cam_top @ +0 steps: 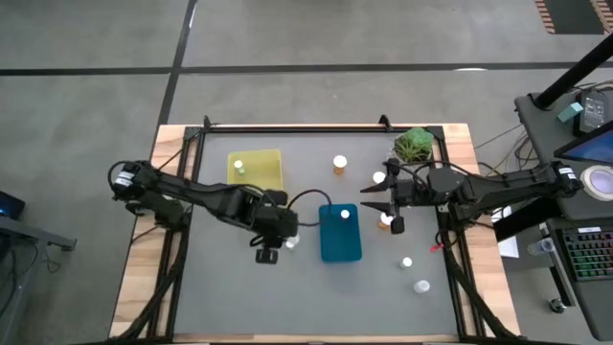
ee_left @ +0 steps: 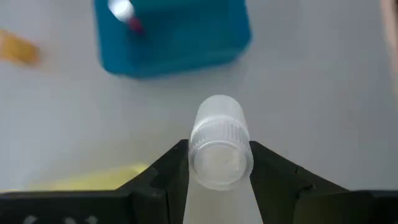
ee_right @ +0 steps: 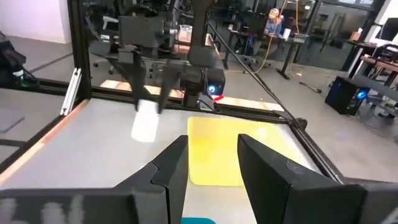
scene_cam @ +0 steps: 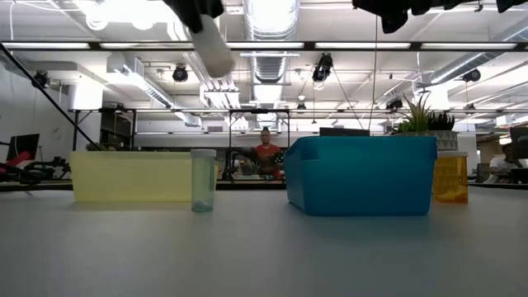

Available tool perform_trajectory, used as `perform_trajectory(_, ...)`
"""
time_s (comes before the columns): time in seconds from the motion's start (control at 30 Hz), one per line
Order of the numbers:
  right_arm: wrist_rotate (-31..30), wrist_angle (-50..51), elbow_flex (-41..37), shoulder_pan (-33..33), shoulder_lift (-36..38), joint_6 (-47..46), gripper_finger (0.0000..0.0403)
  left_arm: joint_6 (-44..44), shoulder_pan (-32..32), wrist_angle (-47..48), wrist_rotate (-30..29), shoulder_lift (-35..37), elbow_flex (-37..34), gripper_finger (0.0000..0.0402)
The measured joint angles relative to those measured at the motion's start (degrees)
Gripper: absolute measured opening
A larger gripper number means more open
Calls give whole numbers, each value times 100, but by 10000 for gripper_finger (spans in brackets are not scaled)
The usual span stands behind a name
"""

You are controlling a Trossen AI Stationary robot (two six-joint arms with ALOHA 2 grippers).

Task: Pick and place medicine bottles into bin by pill shape (circle, oval)
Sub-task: Put the left white capsule bottle into the blue bin

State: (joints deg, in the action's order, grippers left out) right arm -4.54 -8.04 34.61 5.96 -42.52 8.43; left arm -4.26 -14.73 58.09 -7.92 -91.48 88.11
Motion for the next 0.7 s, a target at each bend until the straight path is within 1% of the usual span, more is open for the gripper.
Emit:
perform_trajectory(0.07,0,81,2,0,0,-221,130,520,68,-291,-230,0,-22,127)
perform_trajectory(0.17,4,403,2,0,0,-830,130,1321,129,-685,-453,0,-28,127)
perform_trajectory(0.3,5,878,2,2,-3,-1767,132,2461,129,-1391,-474,0,-30,127)
perform_trajectory(0.4,4,1072,2,46,-98,-2239,145,3080,128,-1829,-473,-4,-30,127)
perform_trajectory(0.5,9,1013,15,154,-306,-2378,164,3442,141,-2109,-474,-31,-48,127)
perform_trajectory(0.7,7,953,332,232,-938,-2359,204,3519,204,-2763,-464,-63,-394,128)
